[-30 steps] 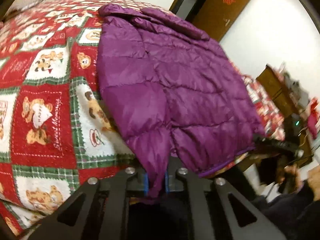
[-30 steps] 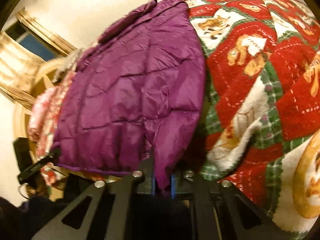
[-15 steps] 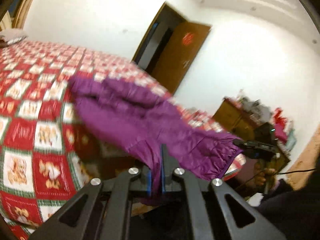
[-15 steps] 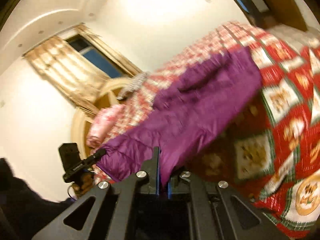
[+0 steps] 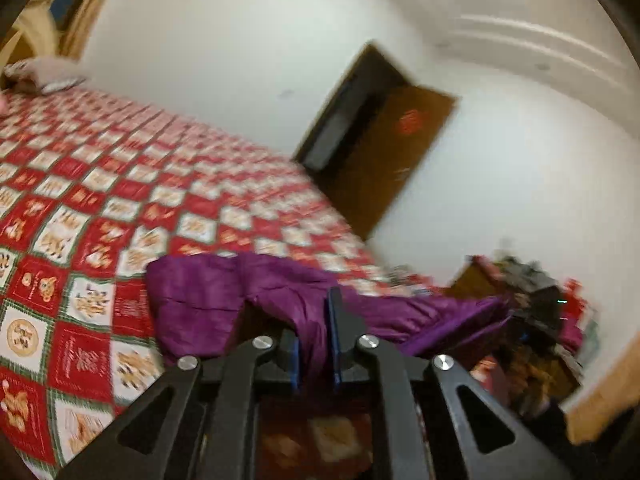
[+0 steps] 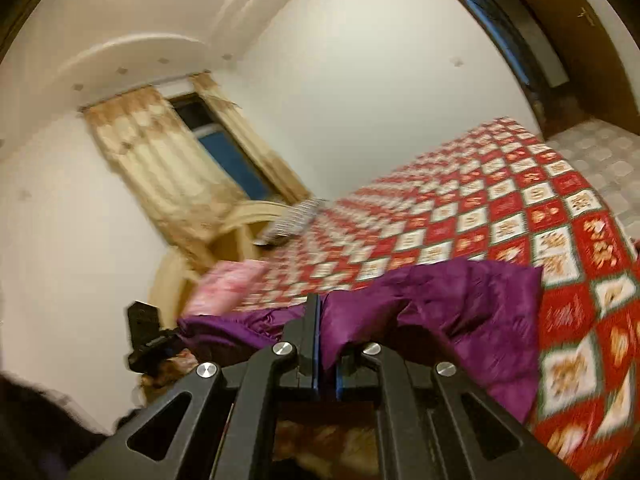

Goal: Fold large clothes

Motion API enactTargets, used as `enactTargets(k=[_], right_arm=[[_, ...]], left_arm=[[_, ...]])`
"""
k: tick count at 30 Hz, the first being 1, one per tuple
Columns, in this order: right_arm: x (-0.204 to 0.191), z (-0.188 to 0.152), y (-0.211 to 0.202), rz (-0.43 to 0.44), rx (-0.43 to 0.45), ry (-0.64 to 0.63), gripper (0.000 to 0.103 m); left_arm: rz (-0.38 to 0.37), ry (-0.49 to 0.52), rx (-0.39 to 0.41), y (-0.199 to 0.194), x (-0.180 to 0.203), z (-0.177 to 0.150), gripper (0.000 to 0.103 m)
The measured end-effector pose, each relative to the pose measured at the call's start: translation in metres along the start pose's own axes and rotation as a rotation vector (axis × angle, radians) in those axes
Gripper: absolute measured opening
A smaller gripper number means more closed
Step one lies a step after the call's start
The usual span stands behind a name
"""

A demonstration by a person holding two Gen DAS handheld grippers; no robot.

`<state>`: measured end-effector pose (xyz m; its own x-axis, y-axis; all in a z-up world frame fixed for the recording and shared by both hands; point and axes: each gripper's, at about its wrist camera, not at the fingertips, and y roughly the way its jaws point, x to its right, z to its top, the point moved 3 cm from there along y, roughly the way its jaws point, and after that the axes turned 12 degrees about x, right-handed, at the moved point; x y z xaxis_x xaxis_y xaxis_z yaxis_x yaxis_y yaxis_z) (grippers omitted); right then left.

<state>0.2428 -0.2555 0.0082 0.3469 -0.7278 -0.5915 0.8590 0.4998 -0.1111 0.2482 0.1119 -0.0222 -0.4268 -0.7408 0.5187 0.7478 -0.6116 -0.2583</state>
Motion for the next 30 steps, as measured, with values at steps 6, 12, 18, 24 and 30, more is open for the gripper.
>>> enactTargets(k=[6,12,18,24,30], right_arm=[[0.076,0.009,0.135,-0.223,-0.083,-0.028,0.004],[0.148,-0.027,0.219,-0.429,-0.164,-0.074,0.005],[0.181,-0.049,0.241,-0.425,-0.158,-0.01,0.009],[0.213,-0.051,0.229,-0.247,-0.106,0.366,0.055],[0.191,-0.021,0.194,-0.168,-0.027,0.487,0.096]], left_arm=[[0.317,0.008,-0.16,0.123,-0.059,-0.015,0.013],[0.432,-0.031,-0.265,0.167,-0.098,-0.044,0.016],[0.281,-0.334,-0.238,0.162,-0.135,-0.04,0.033],[0.292,-0.414,-0.063,0.132,-0.154,-0.001,0.098],[0.395,-0.267,-0.037,0.102,-0.137,0.021,0.103]])
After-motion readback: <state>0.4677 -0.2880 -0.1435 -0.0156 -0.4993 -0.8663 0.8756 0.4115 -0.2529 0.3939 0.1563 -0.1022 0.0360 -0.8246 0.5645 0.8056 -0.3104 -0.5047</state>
